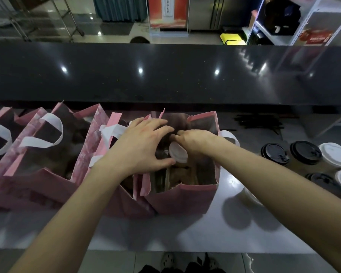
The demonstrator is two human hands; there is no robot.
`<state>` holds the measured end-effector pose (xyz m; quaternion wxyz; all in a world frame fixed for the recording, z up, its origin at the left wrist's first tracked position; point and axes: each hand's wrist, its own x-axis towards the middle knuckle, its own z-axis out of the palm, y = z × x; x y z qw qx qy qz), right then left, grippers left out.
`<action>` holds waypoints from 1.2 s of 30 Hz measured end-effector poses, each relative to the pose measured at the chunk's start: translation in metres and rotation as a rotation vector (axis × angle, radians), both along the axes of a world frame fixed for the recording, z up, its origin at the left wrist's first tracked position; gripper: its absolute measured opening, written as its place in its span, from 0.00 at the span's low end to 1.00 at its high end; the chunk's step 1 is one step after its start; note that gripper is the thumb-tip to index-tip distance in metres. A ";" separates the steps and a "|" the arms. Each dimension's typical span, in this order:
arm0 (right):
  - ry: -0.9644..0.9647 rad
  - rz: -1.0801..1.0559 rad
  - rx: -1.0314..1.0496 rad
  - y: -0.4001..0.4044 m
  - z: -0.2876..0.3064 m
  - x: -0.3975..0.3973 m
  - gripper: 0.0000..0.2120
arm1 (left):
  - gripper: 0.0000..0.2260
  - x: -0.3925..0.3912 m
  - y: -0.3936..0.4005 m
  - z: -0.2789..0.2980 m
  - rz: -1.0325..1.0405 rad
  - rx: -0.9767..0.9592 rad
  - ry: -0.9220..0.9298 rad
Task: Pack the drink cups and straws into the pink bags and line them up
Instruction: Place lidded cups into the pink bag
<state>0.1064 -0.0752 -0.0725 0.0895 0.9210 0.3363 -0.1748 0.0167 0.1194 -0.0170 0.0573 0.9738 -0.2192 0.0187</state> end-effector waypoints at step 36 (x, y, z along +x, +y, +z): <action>-0.388 -0.327 0.768 -0.188 0.122 -0.076 0.38 | 0.11 -0.055 -0.093 0.019 0.272 -0.010 -0.072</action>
